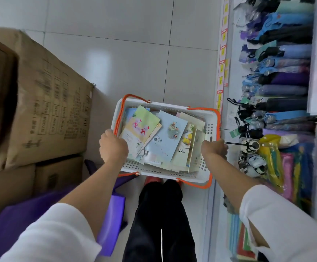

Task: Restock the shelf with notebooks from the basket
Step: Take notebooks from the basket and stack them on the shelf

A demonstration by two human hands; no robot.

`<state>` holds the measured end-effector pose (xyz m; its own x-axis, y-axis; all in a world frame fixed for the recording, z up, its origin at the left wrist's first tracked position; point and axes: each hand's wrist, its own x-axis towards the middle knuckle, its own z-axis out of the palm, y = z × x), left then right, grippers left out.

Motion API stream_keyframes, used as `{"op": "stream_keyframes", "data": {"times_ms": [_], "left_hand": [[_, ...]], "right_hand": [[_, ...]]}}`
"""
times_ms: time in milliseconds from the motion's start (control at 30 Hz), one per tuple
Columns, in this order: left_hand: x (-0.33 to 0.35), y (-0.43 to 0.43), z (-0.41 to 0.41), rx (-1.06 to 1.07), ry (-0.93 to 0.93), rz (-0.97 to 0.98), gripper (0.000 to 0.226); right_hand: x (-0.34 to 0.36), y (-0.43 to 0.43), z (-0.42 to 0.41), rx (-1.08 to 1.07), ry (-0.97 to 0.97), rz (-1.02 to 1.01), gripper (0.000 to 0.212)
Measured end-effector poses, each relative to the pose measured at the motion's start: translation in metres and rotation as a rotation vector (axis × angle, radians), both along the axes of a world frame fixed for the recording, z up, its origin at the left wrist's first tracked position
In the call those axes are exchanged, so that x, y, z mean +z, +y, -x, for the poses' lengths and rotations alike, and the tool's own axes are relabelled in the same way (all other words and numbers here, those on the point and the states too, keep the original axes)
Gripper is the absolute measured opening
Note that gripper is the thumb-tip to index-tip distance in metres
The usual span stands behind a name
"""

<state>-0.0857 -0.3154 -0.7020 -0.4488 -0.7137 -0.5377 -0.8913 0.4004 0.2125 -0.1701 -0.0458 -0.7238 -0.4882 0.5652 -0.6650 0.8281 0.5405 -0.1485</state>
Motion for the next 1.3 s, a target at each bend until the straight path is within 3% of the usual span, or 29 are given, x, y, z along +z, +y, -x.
{"op": "stream_keyframes", "data": {"times_ms": [100, 233, 333, 500, 767, 900, 967, 1067, 1167, 1300], "left_hand": [[-0.003, 0.019, -0.001, -0.011, 0.004, -0.063, 0.021], [-0.018, 0.055, 0.003, -0.278, -0.115, -0.138, 0.016], [-0.031, 0.081, 0.011, -0.419, -0.189, -0.210, 0.020], [-0.057, 0.106, 0.019, -0.473, -0.161, -0.223, 0.028], [-0.102, 0.106, 0.040, -0.434, -0.125, -0.179, 0.020], [-0.122, 0.110, 0.052, -0.143, -0.058, -0.457, 0.011], [-0.131, 0.111, 0.055, -0.099, -0.036, -0.499, 0.016], [-0.142, 0.105, 0.067, -0.140, 0.026, -0.427, 0.030], [-0.143, 0.100, 0.087, -0.185, 0.073, -0.437, 0.006], [-0.145, 0.093, 0.111, -0.310, 0.117, -0.488, 0.026]], "right_hand": [[0.005, 0.000, 0.001, 0.222, 0.186, 0.059, 0.043], [0.004, -0.003, -0.001, 0.242, 0.111, 0.284, 0.013], [-0.002, 0.005, -0.014, 0.058, 0.060, 0.395, 0.028], [-0.026, 0.025, -0.032, -0.215, 0.017, 0.568, 0.027], [-0.069, 0.044, -0.038, -0.281, 0.085, 0.587, 0.016], [-0.085, 0.046, -0.036, -0.330, 0.130, 0.611, 0.015], [-0.092, 0.044, -0.036, -0.334, 0.168, 0.639, 0.013], [-0.099, 0.037, -0.033, -0.322, 0.240, 0.692, 0.011], [-0.099, 0.038, -0.029, -0.336, 0.309, 0.744, 0.016], [-0.093, 0.037, -0.035, -0.406, 0.384, 0.786, 0.007]]}}
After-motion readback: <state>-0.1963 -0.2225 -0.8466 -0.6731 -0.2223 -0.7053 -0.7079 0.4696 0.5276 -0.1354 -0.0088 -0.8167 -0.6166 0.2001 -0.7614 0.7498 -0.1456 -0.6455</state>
